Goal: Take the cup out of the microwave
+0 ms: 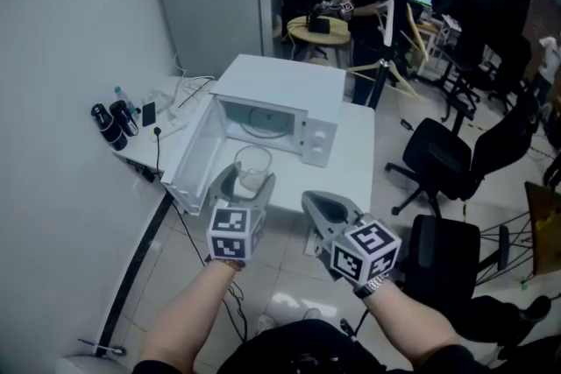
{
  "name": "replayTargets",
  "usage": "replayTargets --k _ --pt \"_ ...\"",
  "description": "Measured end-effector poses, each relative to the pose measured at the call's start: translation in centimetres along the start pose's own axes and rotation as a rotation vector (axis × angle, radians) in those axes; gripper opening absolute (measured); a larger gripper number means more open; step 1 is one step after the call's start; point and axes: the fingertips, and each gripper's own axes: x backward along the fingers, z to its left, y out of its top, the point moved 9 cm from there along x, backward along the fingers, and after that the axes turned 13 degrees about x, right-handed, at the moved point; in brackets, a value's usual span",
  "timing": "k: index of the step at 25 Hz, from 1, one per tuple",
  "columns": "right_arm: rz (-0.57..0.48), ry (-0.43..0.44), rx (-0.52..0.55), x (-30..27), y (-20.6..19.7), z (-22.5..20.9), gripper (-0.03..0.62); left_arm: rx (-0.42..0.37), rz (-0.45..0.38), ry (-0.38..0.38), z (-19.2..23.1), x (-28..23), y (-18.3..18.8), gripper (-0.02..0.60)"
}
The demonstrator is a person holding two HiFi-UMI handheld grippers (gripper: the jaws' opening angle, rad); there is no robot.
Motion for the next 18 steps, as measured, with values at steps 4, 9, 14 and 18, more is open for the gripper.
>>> replayTargets --k 4,9,14,18 --pt "-0.002 0.023 0.018 -0.2 0.1 -0.1 0.014 0.003 0.002 0.012 -0.1 0.0 -0.3 0.313" --pt "-0.004 0.036 0.024 -0.3 0.2 0.0 0.014 -0.002 -0.002 0.017 -0.3 0.6 -0.1 0.313" --pt "-0.009 0.042 0.028 -0.4 0.1 -0.1 0.014 -0.005 -0.009 0.021 -0.4 1.4 0.1 0.313" --pt "-0.01 0.047 0.028 -0.2 -0.1 0.0 0.014 -0.002 -0.011 0.023 -0.6 2.0 0.0 0.313"
